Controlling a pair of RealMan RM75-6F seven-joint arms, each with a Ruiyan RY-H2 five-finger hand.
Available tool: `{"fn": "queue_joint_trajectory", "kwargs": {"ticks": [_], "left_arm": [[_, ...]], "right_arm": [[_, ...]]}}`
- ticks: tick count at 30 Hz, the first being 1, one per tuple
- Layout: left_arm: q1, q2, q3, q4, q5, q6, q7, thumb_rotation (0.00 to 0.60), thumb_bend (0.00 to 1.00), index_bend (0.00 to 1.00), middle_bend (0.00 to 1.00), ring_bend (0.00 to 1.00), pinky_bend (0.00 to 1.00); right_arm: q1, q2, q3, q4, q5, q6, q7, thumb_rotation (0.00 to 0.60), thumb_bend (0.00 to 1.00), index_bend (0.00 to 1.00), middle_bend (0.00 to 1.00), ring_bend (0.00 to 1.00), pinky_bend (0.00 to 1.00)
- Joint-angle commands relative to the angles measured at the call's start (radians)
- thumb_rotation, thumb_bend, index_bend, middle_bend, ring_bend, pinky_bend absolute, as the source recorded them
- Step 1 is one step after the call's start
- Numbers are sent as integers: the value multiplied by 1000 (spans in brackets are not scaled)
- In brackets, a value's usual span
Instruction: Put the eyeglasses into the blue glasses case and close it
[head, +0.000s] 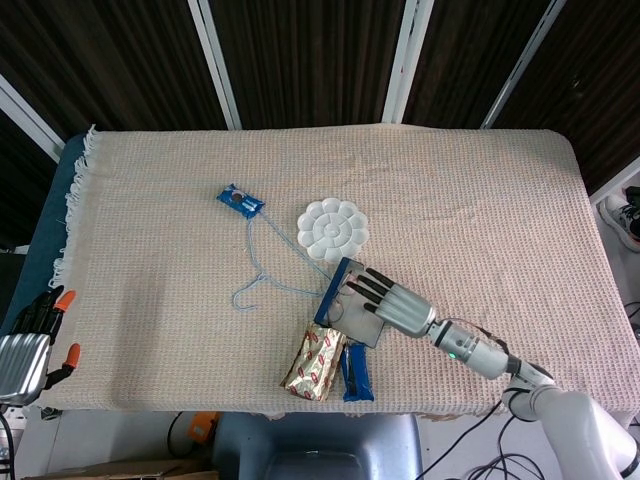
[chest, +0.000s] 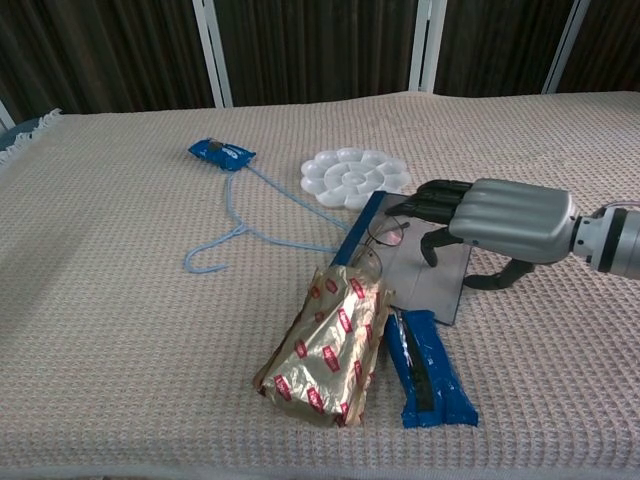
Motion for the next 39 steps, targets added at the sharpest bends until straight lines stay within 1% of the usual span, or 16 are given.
{"fn": "queue_joint_trajectory", "kwargs": {"ticks": [1, 6, 16, 22, 24, 31, 36, 39], "left_arm": [[1, 0, 0, 0, 0, 1, 0, 600, 425, 0, 0, 16, 151], [3, -1, -1, 1, -1, 6, 1, 600, 424, 0, 0, 16, 153], [8, -11, -11, 0, -18, 17, 29, 600, 425, 0, 0, 17, 153], [10, -15, -15, -1, -24, 23, 38, 600, 425, 0, 0, 18, 153], [11, -15, -15, -1, -25, 24, 39, 600, 425, 0, 0, 18, 153], [14, -16, -16, -1, -25, 29, 42, 600, 425, 0, 0, 20, 153], [16, -17, -17, -1, -26, 33, 44, 600, 424, 0, 0, 22, 153], [17, -18, -19, 0, -29, 34, 46, 600, 424, 0, 0, 23, 153]], "right_arm": [[0, -5, 3, 5, 3, -3, -3, 600, 307, 533, 0, 0, 0], [-5, -22, 12, 20, 11, 5, -4, 600, 308, 534, 0, 0, 0], [-21, -93, 36, 97, 30, 42, 4, 600, 336, 540, 0, 0, 0], [-19, -119, 42, 132, 37, 52, 29, 600, 377, 550, 0, 0, 0], [-19, -123, 42, 138, 37, 56, 35, 600, 403, 553, 0, 0, 0], [-15, -136, 42, 153, 36, 58, 35, 600, 446, 559, 0, 0, 0], [-12, -148, 42, 166, 37, 62, 36, 600, 503, 561, 0, 0, 0], [-10, -154, 44, 172, 39, 66, 36, 600, 505, 560, 0, 0, 0]]}}
